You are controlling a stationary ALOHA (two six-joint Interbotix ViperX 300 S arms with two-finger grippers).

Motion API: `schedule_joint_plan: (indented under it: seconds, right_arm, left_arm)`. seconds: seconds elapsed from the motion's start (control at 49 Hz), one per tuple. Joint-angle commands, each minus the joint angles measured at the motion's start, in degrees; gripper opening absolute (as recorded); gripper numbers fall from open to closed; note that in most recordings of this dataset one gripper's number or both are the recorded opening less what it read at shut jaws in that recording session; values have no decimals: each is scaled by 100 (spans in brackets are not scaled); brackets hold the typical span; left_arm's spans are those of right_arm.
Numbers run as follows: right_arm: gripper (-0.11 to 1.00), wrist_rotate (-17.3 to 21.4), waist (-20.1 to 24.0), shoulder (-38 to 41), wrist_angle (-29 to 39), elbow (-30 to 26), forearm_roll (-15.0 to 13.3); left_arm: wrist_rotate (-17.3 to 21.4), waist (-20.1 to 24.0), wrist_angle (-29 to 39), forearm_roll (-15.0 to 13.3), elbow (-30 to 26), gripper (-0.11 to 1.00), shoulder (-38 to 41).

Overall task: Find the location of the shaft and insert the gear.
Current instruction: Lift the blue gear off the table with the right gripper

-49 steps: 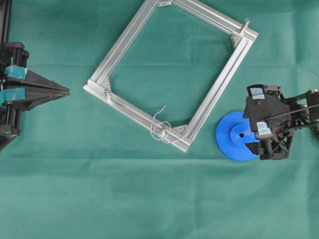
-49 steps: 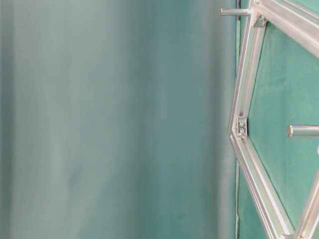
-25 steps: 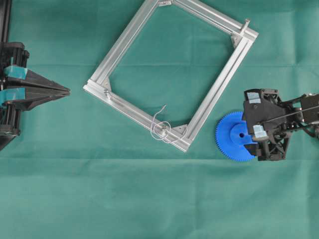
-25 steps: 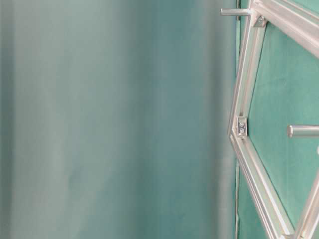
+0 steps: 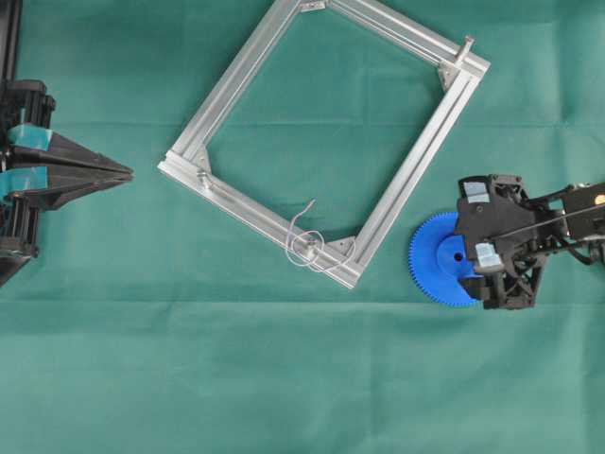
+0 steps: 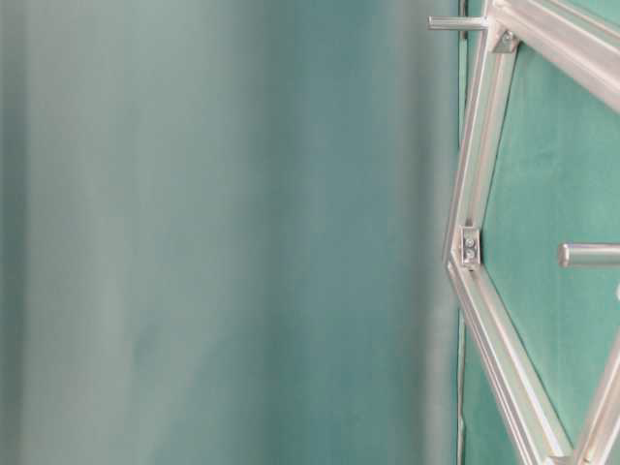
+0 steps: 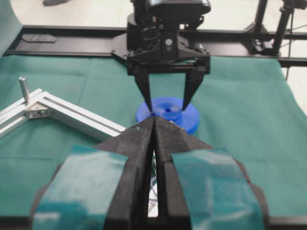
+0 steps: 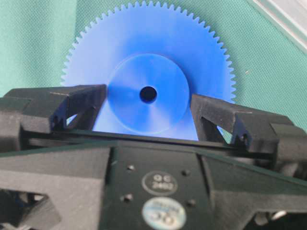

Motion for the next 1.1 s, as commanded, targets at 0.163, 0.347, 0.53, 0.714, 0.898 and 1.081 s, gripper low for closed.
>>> schedule_joint_plan:
  seconds: [0.163,0.347,0.53,0.714,0.898,1.081]
  right_arm:
    - [92,158,132,88,-53,-79,9]
    - [92,167,123,88,-149,-70,-9]
    - [89,185,123,88,-158,-62,0]
    - [70,290,123,88,-141,-70,0]
    - [70,387,123,88,-88,-70,-9]
    - [70,396,123,79,-79,-123,9]
  left_arm:
    - [0,0,-26,0,-158,2,26]
    - [0,0,-26,0,-158,2,26]
    - [0,0,-18,0,-158,2,26]
    - [-9,0,-26,-9,-158,2,26]
    - [-9,0,-26,0,-167,2,26]
    - [-9,0,-18,0,-158,2,26]
